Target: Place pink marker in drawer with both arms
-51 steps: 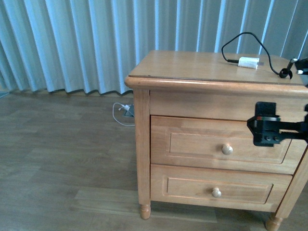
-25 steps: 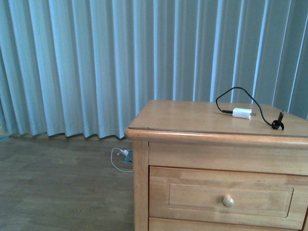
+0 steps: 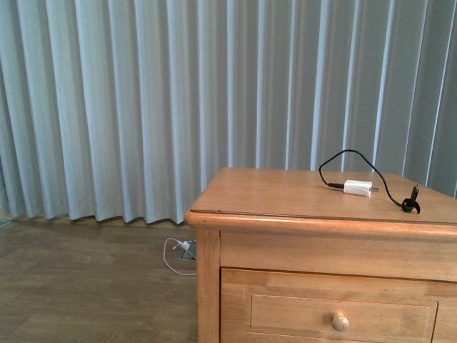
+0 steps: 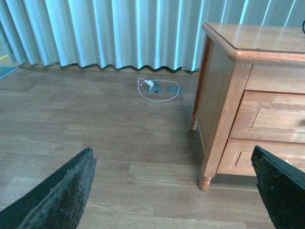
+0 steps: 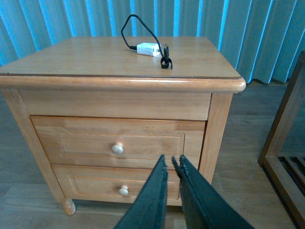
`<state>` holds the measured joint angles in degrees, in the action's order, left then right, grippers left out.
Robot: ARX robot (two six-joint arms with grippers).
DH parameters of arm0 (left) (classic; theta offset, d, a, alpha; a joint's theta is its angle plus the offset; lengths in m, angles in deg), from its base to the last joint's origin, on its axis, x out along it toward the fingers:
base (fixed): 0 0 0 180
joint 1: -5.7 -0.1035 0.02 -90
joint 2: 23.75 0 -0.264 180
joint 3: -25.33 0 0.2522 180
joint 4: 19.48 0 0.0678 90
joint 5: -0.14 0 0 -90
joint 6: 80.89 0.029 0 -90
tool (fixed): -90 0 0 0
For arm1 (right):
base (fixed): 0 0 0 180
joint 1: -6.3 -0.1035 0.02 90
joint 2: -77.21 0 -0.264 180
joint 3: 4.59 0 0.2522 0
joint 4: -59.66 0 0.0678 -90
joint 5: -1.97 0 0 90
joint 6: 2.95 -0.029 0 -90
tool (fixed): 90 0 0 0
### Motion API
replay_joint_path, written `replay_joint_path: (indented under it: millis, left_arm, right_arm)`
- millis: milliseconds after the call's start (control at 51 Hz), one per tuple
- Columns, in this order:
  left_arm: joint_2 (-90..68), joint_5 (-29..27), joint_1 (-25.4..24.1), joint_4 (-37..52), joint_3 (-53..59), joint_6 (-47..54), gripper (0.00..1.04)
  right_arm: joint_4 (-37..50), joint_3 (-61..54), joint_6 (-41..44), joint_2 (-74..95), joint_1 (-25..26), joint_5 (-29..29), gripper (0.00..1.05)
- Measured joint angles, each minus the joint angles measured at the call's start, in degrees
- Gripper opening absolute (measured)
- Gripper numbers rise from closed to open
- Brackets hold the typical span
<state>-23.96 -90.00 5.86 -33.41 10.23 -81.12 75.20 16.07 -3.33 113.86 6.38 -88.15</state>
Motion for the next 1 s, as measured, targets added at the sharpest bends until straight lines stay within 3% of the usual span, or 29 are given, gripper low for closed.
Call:
replay_joint_path:
  millis: [39,1001]
  left_arm:
    - [0.00,-0.02,0.00,0.00,0.00,0.00,0.99]
    - [0.00,0.00,0.00,0.00,0.00,0.00,0.99]
  right_arm:
    - [-0.44,-0.59,0.26,-1.07,0.00,0.00,0.01]
    - [-16.57,-6.60,0.17,-24.11,0.00,0.02,0.01]
